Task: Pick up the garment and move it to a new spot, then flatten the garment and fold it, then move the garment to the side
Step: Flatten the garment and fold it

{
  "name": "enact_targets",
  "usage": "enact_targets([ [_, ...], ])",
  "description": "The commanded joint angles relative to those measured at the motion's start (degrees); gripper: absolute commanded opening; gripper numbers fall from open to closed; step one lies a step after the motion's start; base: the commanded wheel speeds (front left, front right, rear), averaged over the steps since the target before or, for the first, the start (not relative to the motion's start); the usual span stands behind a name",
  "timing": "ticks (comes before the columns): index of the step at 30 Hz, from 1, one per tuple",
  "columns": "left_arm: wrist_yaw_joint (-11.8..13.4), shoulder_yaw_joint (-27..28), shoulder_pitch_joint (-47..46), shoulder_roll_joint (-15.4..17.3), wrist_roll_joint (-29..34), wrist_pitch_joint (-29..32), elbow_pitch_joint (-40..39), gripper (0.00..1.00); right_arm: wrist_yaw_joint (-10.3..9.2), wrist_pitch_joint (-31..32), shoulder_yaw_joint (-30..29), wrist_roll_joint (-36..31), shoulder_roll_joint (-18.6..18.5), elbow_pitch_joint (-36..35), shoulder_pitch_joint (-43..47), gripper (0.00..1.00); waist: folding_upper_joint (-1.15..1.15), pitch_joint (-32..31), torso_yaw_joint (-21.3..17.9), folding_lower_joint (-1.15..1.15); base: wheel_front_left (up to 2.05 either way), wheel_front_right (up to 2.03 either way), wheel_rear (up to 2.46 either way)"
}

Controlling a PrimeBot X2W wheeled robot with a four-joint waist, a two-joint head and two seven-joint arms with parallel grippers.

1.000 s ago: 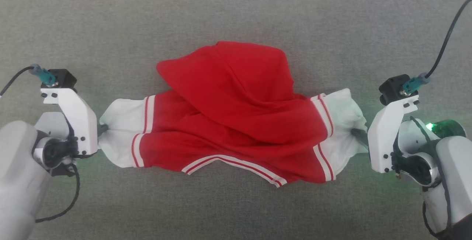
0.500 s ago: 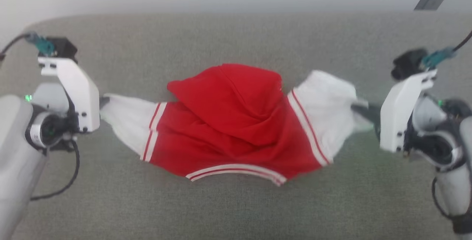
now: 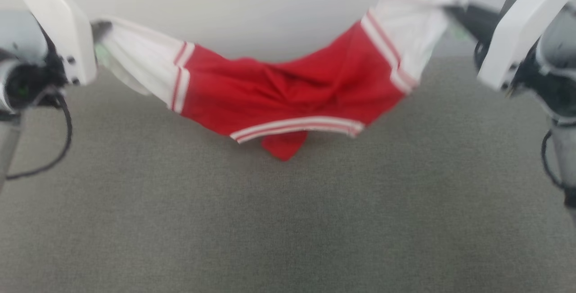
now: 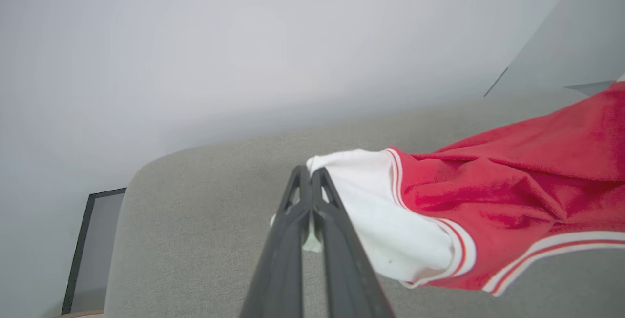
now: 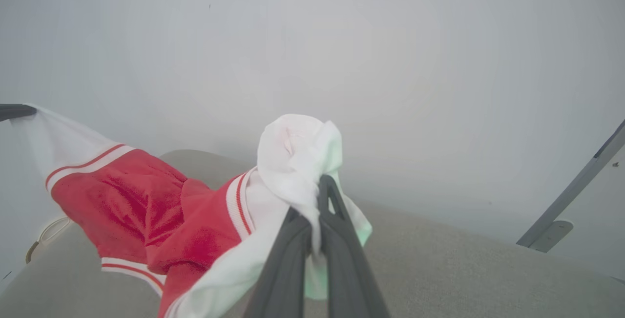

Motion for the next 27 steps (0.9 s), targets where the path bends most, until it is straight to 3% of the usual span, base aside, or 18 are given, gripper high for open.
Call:
enact_targets([
  [1, 0.2, 0.2, -1.2, 0.1, 1.2, -0.5, 0.2, 0.00, 0.00, -1.0, -0.3, -0.3, 0.0, 0.9, -1.4, 0.00, 0.00, -0.8, -0.2, 0.00, 0.00, 0.00, 0.00],
  [12, -1.5, 0.3, -8.2, -0.1, 4.7, -5.8, 5.3, 0.00, 0.00, -6.2, 0.5, -5.4, -2.4, 13.6, -7.8, 0.00, 0.00, -2.3, -0.1, 0.00, 0.00, 0.00, 0.00],
  [22, -3.5, 0.5, -9.9, -0.9, 5.1, -9.7, 7.7, 0.00, 0.00, -7.8, 1.7, -3.9, -3.2, 15.6, -8.7, 0.00, 0.00, -0.8, 0.3, 0.00, 0.00, 0.00, 0.00],
  [27, -4.5, 0.9, -13.1, -2.1, 6.1, -13.7, 9.3, 0.00, 0.00, -14.0, 1.7, -6.6, -2.1, 16.6, -12.3, 0.00, 0.00, 3.2, 0.5, 0.00, 0.00, 0.00, 0.00],
])
